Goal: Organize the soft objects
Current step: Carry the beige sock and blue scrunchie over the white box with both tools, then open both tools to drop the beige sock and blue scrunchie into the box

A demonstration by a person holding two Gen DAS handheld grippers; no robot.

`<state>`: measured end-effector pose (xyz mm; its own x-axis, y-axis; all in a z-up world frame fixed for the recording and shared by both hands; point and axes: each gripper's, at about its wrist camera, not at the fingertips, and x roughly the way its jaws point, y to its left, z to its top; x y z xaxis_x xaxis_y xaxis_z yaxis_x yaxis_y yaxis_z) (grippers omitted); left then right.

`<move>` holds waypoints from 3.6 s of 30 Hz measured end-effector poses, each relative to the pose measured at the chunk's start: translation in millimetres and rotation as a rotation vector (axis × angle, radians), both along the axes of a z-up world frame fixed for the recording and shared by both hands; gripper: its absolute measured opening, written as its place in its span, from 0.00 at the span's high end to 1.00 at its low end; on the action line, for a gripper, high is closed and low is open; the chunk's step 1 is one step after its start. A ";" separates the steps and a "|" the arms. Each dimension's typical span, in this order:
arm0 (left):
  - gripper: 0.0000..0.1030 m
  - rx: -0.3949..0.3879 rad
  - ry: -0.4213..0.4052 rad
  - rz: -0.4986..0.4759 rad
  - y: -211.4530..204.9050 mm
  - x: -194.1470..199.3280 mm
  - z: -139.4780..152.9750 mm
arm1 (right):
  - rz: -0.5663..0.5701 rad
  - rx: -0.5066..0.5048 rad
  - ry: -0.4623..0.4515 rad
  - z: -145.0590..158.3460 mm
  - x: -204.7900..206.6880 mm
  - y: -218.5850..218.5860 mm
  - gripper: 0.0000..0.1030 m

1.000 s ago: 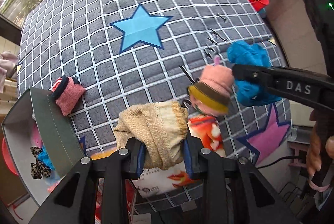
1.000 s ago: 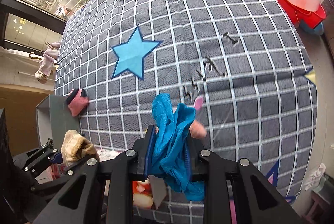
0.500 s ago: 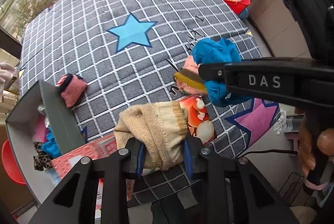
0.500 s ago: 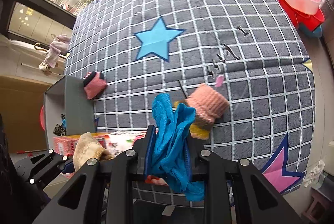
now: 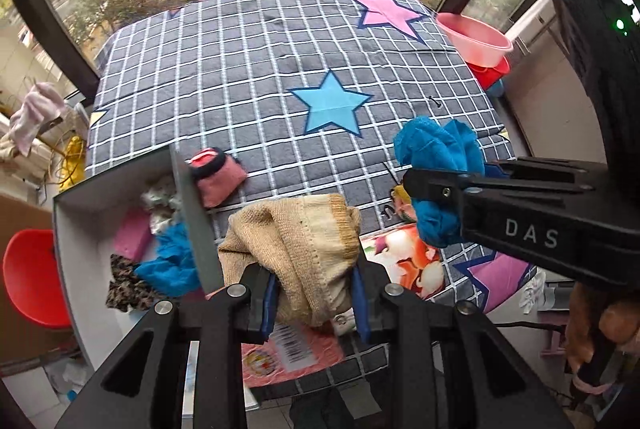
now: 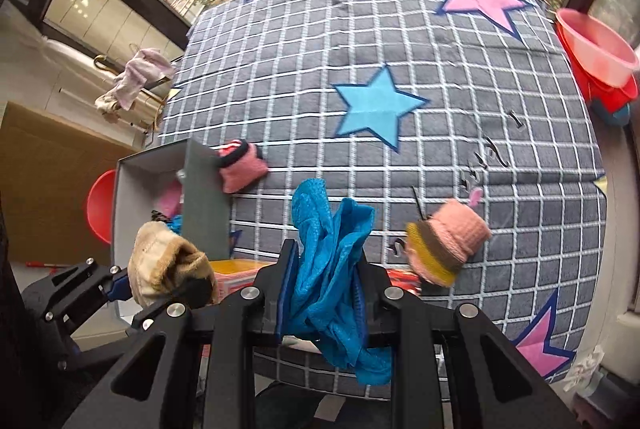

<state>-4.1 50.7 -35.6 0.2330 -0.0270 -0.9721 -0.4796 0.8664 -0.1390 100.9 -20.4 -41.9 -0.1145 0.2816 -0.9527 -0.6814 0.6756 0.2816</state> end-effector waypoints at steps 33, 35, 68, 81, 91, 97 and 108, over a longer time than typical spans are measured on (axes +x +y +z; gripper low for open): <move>0.68 0.000 0.090 0.347 68.0 -191.7 -10.5 | 0.418 -0.016 0.038 24.9 -159.9 95.1 0.74; 0.68 0.000 0.095 0.366 71.2 -200.4 -12.0 | 0.439 -0.019 0.041 23.7 -168.4 101.6 0.74; 0.68 -0.046 0.116 0.435 95.6 -232.4 -32.3 | 0.510 -0.097 0.111 -16.2 -215.5 140.2 0.74; 0.68 -0.057 0.125 0.429 96.8 -231.2 -37.1 | 0.512 -0.113 0.130 -27.2 -217.7 142.7 0.74; 0.68 -0.059 0.138 0.416 98.7 -229.6 -39.4 | 0.509 -0.119 0.147 -36.0 -219.3 144.2 0.74; 0.64 -0.065 0.129 0.404 97.7 -227.9 -37.9 | 0.506 -0.121 0.156 -40.0 -220.1 145.5 0.74; 0.07 -0.075 0.146 0.376 98.7 -227.5 -60.1 | 0.483 -0.110 0.154 -37.4 -213.3 144.5 0.12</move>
